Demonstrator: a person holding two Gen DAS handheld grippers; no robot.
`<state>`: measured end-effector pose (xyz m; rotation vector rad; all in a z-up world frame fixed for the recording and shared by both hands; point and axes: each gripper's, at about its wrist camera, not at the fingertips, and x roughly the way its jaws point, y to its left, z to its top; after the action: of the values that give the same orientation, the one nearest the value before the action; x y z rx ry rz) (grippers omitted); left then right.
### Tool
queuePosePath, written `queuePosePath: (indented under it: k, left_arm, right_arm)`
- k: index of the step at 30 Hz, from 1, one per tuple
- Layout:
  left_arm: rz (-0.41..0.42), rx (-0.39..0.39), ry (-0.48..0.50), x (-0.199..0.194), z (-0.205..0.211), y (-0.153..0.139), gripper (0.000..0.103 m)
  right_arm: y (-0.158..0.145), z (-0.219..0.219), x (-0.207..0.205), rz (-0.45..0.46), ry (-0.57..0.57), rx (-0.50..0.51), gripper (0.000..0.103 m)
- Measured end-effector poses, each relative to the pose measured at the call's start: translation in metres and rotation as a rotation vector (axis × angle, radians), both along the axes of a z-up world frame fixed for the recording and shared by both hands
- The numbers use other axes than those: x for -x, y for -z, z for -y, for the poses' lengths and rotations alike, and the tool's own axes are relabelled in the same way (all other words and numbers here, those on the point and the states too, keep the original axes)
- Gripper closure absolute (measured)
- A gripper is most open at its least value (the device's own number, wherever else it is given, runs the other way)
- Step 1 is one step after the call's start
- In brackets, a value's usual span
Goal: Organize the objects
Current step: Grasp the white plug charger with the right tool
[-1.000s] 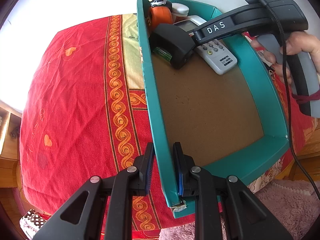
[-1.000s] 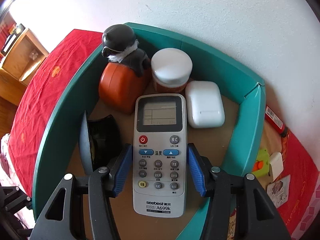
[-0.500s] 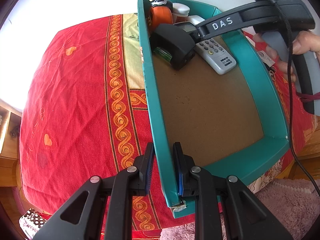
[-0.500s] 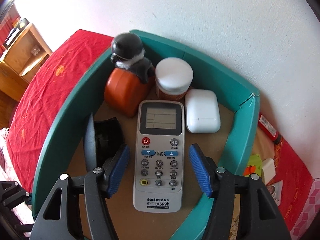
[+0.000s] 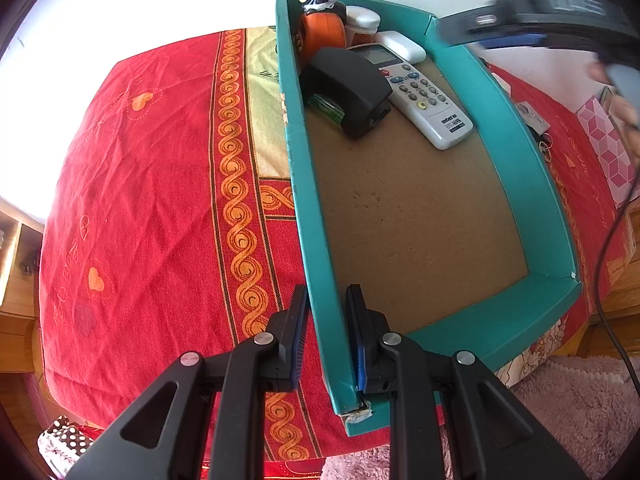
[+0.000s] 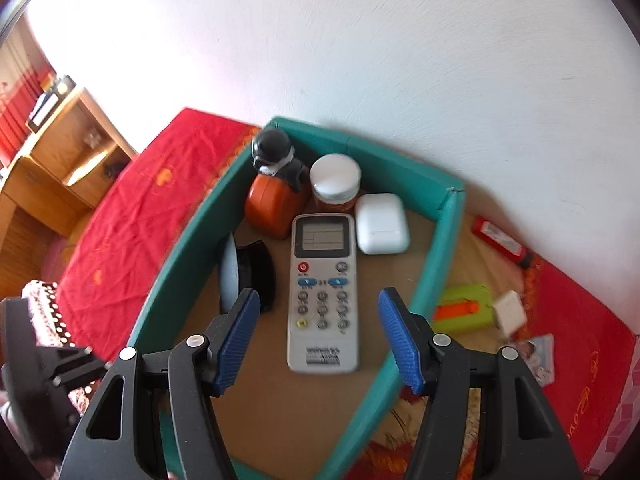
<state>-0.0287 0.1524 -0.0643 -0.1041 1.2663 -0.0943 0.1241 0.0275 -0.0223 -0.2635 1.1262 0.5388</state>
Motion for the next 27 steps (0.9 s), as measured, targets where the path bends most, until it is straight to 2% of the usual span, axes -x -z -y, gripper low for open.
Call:
queuePosePath:
  k: [4, 7, 10, 15, 20, 23, 25, 27]
  left_arm:
    - [-0.004, -0.001, -0.003, -0.001, 0.000, 0.000, 0.085]
    - [-0.011, -0.004, -0.033, -0.002, -0.001, 0.001, 0.086]
    - [-0.023, -0.017, -0.048, -0.004, 0.000, 0.001, 0.087]
    - [-0.044, -0.063, -0.053, -0.006, 0.006, 0.002, 0.089]
    - [-0.061, -0.089, -0.061, -0.009, 0.012, 0.003, 0.089]
    - [-0.069, -0.099, -0.058, -0.012, 0.016, 0.004, 0.089]
    - [-0.071, -0.102, -0.054, -0.014, 0.020, 0.006, 0.089]
    - [-0.073, -0.102, -0.056, -0.016, 0.023, 0.006, 0.089]
  right_arm:
    - [-0.018, 0.045, 0.014, 0.066, 0.043, 0.002, 0.040]
    - [-0.018, 0.089, 0.020, 0.113, 0.094, 0.071, 0.038]
    - [-0.001, 0.125, 0.017, 0.072, 0.179, 0.101, 0.038]
    - [0.028, 0.175, 0.020, -0.010, 0.285, 0.087, 0.038]
    - [0.051, 0.189, 0.025, -0.056, 0.312, 0.064, 0.038]
    - [0.055, 0.193, 0.021, -0.037, 0.304, 0.064, 0.038]
    - [0.054, 0.192, 0.014, -0.022, 0.296, 0.048, 0.032]
    - [0.052, 0.190, 0.002, -0.006, 0.272, 0.028, 0.030]
